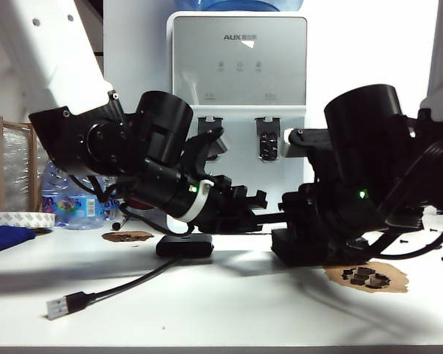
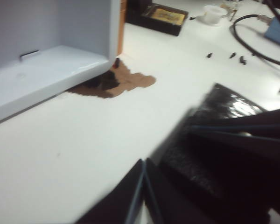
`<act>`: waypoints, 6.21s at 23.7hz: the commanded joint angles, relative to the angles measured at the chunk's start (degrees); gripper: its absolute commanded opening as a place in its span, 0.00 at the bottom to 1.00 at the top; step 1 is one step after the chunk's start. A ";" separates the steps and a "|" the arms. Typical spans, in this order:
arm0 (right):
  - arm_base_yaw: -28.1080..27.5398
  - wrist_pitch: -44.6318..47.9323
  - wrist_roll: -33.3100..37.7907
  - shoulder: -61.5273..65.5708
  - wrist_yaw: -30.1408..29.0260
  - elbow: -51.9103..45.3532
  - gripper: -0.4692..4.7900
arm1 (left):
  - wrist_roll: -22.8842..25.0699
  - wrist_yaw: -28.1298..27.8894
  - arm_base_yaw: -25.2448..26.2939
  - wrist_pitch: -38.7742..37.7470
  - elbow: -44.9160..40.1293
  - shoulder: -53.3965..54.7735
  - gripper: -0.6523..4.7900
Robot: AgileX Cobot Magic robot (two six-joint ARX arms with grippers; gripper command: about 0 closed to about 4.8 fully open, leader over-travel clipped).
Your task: Take the USB flash drive out of the black sponge and insert it into the slot on top of the black USB adpator box.
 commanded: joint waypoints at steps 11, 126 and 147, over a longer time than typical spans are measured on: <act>0.68 2.58 -1.73 -1.95 -9.44 -0.20 0.09 | -0.70 6.19 -0.55 3.58 0.17 -0.15 0.11; -6.21 -51.67 -43.30 19.52 -71.95 51.67 0.09 | 35.78 25.81 41.57 -40.68 -28.00 -53.53 0.11; -7.28 -56.59 -42.47 19.45 -78.42 52.98 0.09 | 35.58 25.75 39.89 -40.50 -28.39 -53.35 0.11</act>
